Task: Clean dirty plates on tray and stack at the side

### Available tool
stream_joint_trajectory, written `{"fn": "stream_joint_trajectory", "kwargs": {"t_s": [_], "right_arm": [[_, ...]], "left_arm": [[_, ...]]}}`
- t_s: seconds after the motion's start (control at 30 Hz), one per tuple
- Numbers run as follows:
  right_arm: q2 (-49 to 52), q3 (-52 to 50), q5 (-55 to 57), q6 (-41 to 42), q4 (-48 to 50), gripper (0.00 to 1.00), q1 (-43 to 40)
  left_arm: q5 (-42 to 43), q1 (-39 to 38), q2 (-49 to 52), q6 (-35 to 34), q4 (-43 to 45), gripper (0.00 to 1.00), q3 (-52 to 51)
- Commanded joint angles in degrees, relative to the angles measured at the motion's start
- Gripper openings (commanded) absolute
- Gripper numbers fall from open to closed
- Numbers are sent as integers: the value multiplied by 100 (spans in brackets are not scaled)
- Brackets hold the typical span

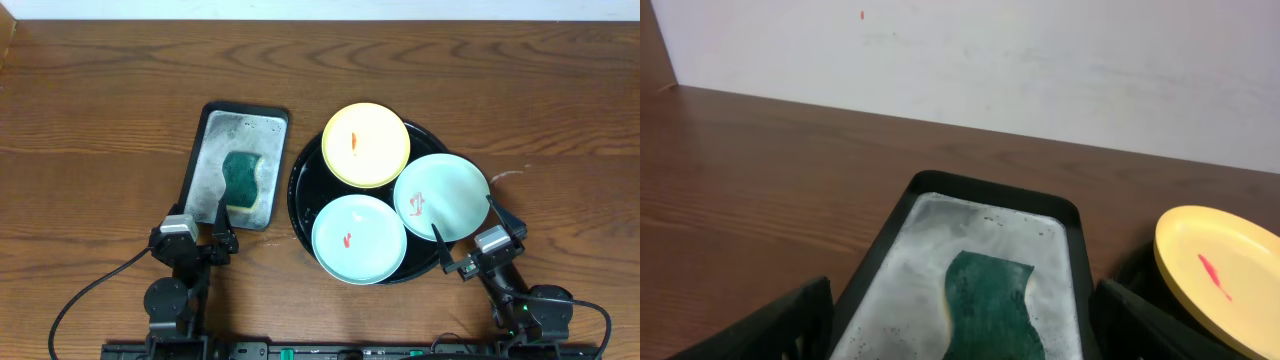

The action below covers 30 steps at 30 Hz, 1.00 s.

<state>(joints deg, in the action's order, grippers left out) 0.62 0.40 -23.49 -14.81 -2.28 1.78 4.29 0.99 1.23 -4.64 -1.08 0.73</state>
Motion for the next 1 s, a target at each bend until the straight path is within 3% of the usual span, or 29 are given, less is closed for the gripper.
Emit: {"fn": "stream_joint_trajectory", "kwargs": {"t_s": [0.0, 0.8, 0.97], "right_arm": [[-24, -9, 35, -68, -24, 99, -61], [-24, -9, 26, -68, 31, 99, -61], [-24, -9, 15, -70, 197, 99, -61]], "left_arm": [[59, -22, 13, -33, -256, 82, -50], [68, -17, 13, -37, -68, 82, -50], [708, -20, 13, -57, 428, 82, -50]]}}
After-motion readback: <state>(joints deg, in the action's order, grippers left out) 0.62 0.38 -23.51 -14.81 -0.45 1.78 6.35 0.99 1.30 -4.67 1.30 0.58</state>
